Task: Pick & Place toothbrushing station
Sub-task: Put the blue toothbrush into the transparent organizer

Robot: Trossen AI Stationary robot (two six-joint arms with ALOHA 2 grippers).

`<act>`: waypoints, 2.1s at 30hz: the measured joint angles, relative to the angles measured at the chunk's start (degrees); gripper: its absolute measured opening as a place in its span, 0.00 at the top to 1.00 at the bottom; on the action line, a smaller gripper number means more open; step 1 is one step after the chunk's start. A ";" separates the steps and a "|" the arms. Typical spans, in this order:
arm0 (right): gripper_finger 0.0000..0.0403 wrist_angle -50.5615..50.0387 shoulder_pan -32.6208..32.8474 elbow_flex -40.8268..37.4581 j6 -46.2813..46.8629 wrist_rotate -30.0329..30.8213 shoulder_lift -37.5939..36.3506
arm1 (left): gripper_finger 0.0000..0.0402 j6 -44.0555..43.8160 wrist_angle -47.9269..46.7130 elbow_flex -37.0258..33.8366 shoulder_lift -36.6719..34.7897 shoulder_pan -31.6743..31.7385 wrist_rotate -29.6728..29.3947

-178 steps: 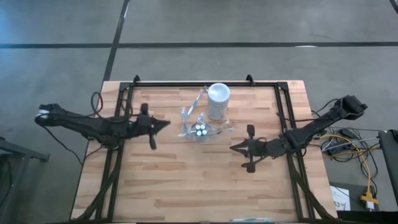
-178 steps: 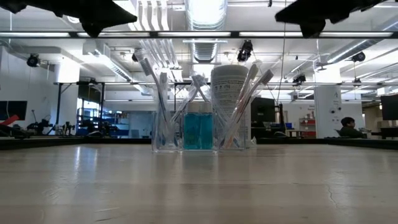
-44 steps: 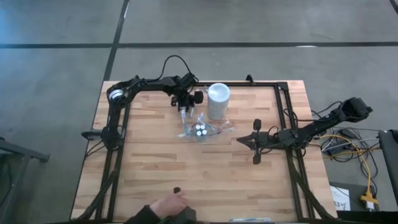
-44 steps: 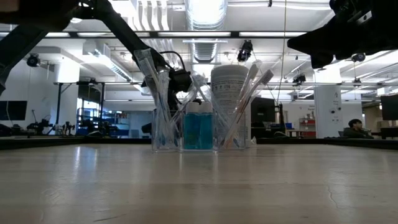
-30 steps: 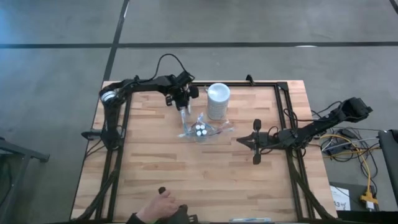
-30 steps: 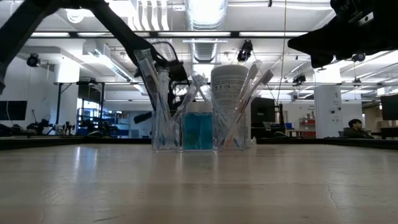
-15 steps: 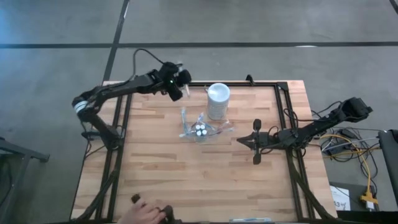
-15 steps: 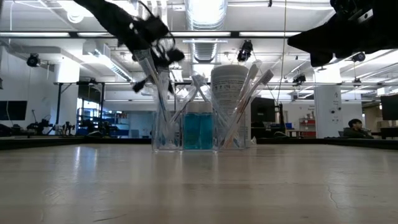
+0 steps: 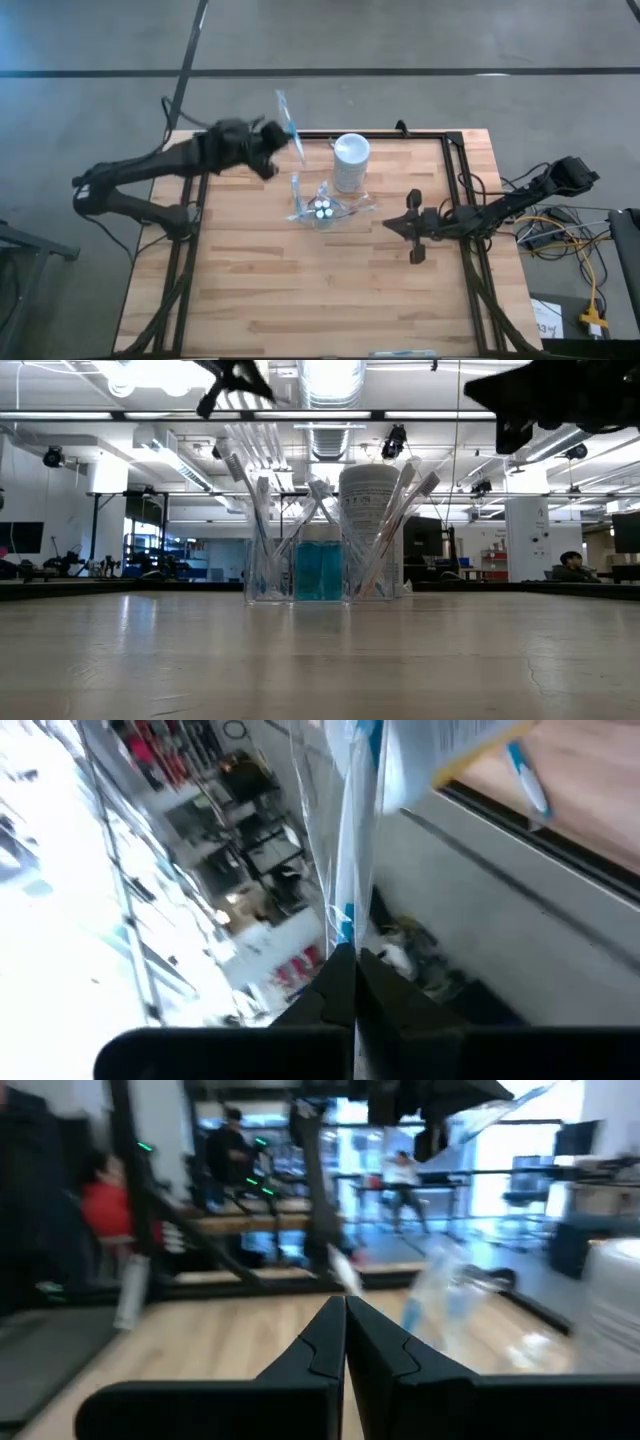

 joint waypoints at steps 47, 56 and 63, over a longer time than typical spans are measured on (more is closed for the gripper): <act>0.40 -15.18 -13.80 31.68 30.96 -26.07 22.46 | 1.00 10.74 27.27 0.28 19.61 -28.89 -10.63; 0.66 -16.50 -14.00 33.03 25.30 -26.24 22.05 | 1.00 10.06 26.95 0.00 19.60 -28.80 -10.93; 0.93 -19.20 -14.26 32.98 22.89 -26.00 20.44 | 1.00 9.81 27.23 0.07 19.54 -28.85 -10.55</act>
